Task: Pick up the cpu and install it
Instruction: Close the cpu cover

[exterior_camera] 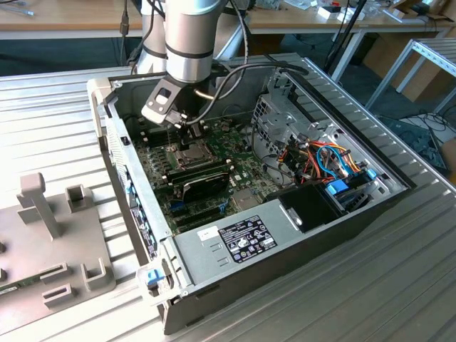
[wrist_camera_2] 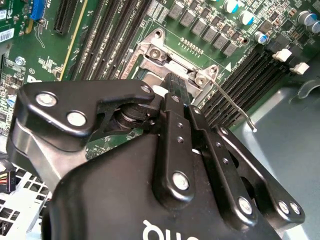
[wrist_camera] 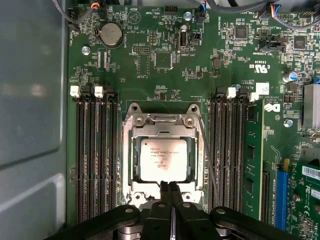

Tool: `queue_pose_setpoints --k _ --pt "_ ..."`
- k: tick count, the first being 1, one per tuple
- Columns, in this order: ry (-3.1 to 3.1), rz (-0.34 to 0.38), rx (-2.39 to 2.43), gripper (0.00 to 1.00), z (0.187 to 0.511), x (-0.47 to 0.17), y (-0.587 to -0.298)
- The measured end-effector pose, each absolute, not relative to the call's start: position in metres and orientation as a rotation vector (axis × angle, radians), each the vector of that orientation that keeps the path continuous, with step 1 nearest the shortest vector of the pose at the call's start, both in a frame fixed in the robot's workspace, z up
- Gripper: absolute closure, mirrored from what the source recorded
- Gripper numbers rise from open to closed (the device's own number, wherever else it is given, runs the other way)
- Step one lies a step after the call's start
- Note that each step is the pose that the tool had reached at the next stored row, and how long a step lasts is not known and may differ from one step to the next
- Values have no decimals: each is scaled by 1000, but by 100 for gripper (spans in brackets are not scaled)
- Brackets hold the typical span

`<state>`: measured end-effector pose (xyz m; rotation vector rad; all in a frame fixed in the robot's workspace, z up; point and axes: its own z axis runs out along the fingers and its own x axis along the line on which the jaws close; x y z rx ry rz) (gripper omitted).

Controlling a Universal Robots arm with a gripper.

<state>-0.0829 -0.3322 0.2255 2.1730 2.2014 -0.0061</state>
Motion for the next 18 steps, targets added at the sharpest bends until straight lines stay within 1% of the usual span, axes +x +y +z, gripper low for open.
queue_pose_setpoints --k 6,18 --pt "2201 -7 2173 89 214 -87 -332" --pt "2201 -9 2172 89 208 -92 -332"
